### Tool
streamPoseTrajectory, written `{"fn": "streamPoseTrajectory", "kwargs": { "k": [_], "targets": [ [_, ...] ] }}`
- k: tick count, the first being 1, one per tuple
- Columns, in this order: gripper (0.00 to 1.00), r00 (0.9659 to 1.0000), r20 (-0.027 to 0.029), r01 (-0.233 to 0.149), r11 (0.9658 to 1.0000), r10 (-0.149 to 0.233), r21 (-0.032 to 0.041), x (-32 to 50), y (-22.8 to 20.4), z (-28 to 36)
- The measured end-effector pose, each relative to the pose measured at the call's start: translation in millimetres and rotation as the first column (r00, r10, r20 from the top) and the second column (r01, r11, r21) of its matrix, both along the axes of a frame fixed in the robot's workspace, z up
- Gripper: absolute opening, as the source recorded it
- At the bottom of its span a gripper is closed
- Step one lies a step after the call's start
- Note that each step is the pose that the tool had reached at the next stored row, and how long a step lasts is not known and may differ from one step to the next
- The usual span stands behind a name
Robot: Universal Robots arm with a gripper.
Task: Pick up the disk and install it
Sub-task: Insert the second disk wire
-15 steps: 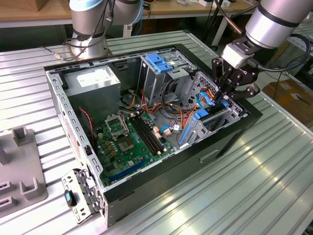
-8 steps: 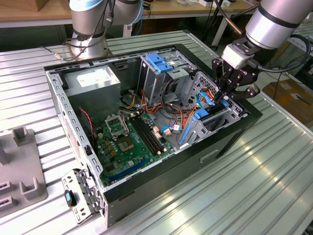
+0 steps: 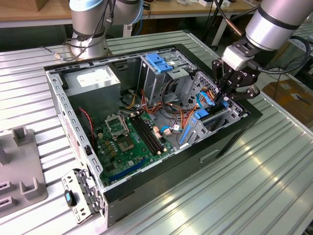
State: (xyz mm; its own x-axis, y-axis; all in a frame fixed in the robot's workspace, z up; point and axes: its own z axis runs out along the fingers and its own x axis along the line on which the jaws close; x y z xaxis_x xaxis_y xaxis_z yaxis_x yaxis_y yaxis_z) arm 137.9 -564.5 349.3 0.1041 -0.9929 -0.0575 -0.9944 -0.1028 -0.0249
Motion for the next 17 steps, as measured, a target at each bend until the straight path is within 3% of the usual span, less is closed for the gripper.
{"fn": "streamPoseTrajectory", "kwargs": {
  "k": [17],
  "targets": [
    [0.16,1.0000,0.0000,0.002,1.0000,-0.002,-0.0001,0.0,0.0,-3.6]
  ]
}}
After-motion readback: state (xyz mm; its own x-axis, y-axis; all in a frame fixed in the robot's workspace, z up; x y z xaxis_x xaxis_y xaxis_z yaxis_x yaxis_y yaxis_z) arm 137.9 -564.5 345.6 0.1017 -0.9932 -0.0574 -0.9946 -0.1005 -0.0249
